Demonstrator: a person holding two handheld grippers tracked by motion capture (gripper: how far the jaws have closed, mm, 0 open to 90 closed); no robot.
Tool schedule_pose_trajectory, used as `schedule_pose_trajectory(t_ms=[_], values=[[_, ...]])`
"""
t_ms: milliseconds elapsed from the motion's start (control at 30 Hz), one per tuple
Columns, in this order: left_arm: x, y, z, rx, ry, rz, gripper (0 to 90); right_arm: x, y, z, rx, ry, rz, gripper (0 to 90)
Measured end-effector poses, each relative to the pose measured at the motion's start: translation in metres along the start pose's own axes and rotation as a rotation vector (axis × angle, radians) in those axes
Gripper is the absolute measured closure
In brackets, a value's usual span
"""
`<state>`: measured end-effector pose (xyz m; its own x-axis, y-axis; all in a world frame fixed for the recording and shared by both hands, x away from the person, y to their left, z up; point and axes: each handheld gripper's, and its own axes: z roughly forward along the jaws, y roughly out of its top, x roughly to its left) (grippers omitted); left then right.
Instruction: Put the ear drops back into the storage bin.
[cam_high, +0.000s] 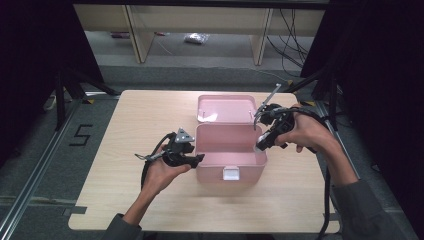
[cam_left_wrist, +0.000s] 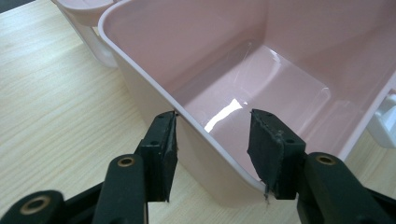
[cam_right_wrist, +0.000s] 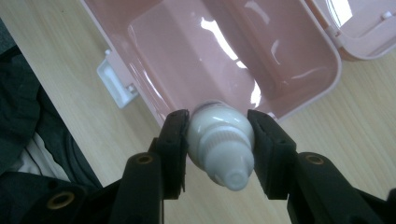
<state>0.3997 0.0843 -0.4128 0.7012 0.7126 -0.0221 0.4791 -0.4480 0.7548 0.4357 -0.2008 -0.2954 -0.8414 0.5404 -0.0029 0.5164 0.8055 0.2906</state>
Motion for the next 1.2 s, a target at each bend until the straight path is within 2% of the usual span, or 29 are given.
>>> schedule_pose_trajectory(t_ms=[200,400,533,567,633,700,800,967,1000,1033,1100,1200], values=[[0.000,0.000,0.000,-0.001,0.000,0.001,51.7,0.003,0.008,0.013,0.025,0.004,0.015,60.3],[0.000,0.000,0.000,-0.002,0.000,0.000,51.6,0.003,0.014,0.026,0.048,0.012,0.002,60.3],[0.000,0.000,0.000,-0.001,0.000,0.001,51.6,0.004,0.016,0.033,0.063,0.017,0.014,60.3],[0.000,0.000,0.000,-0.001,-0.002,0.000,51.6,0.003,0.017,0.036,0.072,0.024,0.001,60.3],[0.000,0.000,0.000,-0.002,-0.002,-0.003,51.5,0.004,0.019,0.041,0.077,0.026,0.019,60.3],[0.000,0.000,0.000,-0.001,-0.004,0.003,51.6,0.002,0.021,0.047,0.081,0.033,-0.002,60.3],[0.000,0.000,0.000,-0.002,-0.002,-0.003,51.5,0.003,0.024,0.055,0.098,0.039,-0.006,60.3],[0.000,0.000,0.000,-0.002,-0.002,-0.003,51.5,0.001,0.027,0.064,0.123,0.033,0.013,60.3],[0.000,0.000,0.000,-0.002,-0.001,-0.002,51.5,0.000,0.028,0.066,0.116,0.032,0.002,60.4],[0.000,0.000,0.000,-0.003,0.000,-0.002,51.5,0.001,0.028,0.067,0.122,0.035,0.027,60.4],[0.000,0.000,0.001,-0.003,0.000,-0.002,51.5,0.000,0.028,0.071,0.127,0.038,0.018,60.3],[0.000,0.000,0.000,0.002,-0.001,0.003,51.6,-0.001,0.028,0.080,0.129,0.044,0.032,60.4]])
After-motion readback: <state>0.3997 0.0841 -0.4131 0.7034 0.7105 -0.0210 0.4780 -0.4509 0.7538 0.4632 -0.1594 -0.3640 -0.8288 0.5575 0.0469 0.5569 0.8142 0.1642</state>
